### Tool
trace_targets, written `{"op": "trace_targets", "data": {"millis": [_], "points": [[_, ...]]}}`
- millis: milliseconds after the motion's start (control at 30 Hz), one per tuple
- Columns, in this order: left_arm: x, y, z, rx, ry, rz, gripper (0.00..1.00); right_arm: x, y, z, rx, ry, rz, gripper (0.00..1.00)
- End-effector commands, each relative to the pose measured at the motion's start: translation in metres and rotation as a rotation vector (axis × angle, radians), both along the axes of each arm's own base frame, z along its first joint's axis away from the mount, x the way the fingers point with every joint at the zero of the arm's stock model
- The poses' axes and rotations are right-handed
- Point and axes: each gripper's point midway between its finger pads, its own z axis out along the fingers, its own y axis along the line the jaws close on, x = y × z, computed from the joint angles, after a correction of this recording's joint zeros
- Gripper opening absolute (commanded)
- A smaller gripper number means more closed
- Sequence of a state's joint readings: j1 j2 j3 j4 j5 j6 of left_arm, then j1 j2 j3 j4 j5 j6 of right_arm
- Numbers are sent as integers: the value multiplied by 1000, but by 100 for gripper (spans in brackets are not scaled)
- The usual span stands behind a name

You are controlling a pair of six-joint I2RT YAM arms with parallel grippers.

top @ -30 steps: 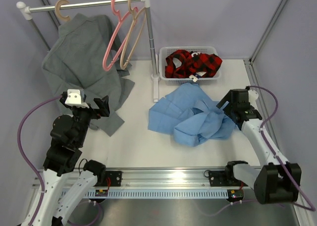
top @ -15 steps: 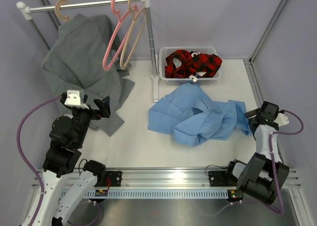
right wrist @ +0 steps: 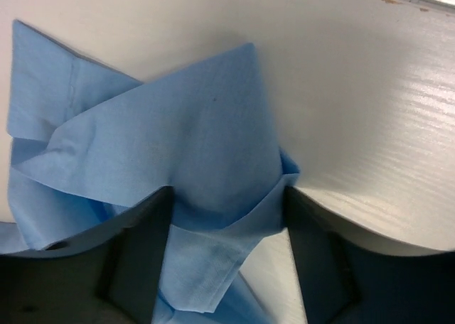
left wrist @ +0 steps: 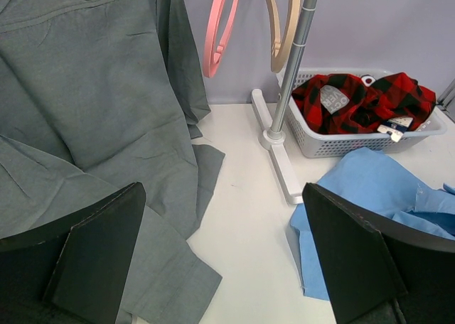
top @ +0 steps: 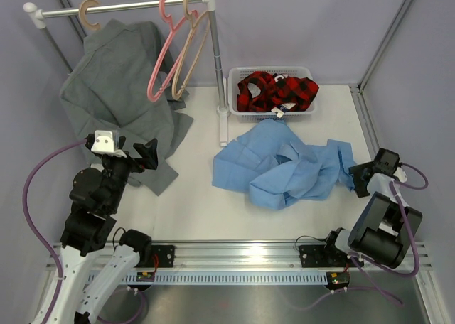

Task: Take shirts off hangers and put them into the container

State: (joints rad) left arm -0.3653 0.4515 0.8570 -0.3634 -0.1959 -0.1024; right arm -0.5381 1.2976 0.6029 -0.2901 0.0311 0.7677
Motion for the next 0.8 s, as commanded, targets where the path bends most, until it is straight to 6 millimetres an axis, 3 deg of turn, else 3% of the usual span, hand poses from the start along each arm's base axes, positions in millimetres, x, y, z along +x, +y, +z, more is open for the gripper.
{"op": "trace_targets", "data": {"millis": [0,33,67,133,167,233,333,500,533,600,633,667,733,767], "points": [[2,-1,13,-23,-53,-6,99,16,-7,13,-6,-59,4,63],[1,-1,13,-24,-55,-4,99,17,-7,12,-4,-57,3,52],[1,-1,14,-25,-58,-3,99,17,-7,12,-3,-54,4,32],[1,-1,13,-24,-55,-1,99,19,-8,13,-12,-59,11,14],[2,-1,13,-23,-53,-1,99,21,-10,14,-23,-66,19,0],[2,-1,12,-23,-52,-1,99,24,-5,17,-22,-94,55,0],[2,-1,14,-24,-55,-1,99,39,4,40,-55,-215,142,0],[3,0,12,-21,-51,7,99,71,50,116,-220,-378,402,0],[3,1,13,-22,-52,7,99,78,77,128,-225,-410,490,0],[3,2,13,-21,-54,13,99,86,109,157,-249,-490,611,0],[3,2,13,-20,-52,13,99,88,140,163,-244,-512,707,0],[3,2,13,-20,-52,14,99,91,159,174,-245,-536,767,0],[3,2,13,-22,-52,14,99,91,197,177,-227,-543,884,0],[3,2,13,-20,-51,16,99,89,233,175,-205,-540,993,0]]}}
